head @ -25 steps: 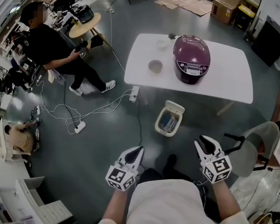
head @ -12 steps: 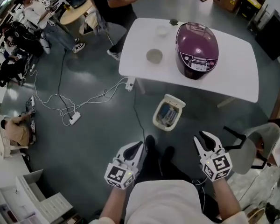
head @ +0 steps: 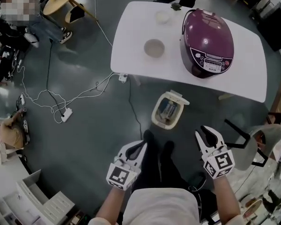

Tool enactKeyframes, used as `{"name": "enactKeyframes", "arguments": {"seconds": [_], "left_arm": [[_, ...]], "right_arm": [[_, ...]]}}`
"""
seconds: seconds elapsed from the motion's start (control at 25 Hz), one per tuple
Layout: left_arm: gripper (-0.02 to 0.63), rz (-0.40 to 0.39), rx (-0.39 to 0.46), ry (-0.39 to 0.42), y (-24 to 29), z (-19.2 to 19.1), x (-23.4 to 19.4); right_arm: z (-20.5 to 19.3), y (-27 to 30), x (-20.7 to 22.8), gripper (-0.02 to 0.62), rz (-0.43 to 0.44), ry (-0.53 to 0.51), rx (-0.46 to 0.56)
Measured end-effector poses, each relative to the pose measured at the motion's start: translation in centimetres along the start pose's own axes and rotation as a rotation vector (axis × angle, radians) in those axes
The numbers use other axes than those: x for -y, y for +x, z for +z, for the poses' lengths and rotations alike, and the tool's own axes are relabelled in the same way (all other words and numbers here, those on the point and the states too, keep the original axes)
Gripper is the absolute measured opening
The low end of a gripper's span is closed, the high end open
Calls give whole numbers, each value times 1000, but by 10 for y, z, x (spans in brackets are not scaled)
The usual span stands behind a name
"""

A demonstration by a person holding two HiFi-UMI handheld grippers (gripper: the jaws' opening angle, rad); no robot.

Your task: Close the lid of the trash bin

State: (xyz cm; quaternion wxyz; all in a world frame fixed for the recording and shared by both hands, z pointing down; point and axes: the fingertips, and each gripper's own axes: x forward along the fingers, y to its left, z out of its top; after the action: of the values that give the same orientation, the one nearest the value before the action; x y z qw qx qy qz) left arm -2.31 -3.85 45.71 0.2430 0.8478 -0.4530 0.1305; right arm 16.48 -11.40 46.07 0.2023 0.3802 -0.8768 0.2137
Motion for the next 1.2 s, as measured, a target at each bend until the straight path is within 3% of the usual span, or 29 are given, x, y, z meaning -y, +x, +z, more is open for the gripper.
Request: {"name": "enactKeyframes", "arguments": {"seconds": [0.52, 0.72, 1.2], "left_arm": [[15, -55, -68, 5, 90, -79, -61], [15, -90, -97, 32, 117, -109, -70], [15, -115, -152, -5, 149, -178, -88]], "right_arm": [[-83, 126, 59, 117, 1, -4, -142], [-118, 169, 79, 117, 0, -21, -206], [-191, 245, 127, 126, 8, -105, -360]]}}
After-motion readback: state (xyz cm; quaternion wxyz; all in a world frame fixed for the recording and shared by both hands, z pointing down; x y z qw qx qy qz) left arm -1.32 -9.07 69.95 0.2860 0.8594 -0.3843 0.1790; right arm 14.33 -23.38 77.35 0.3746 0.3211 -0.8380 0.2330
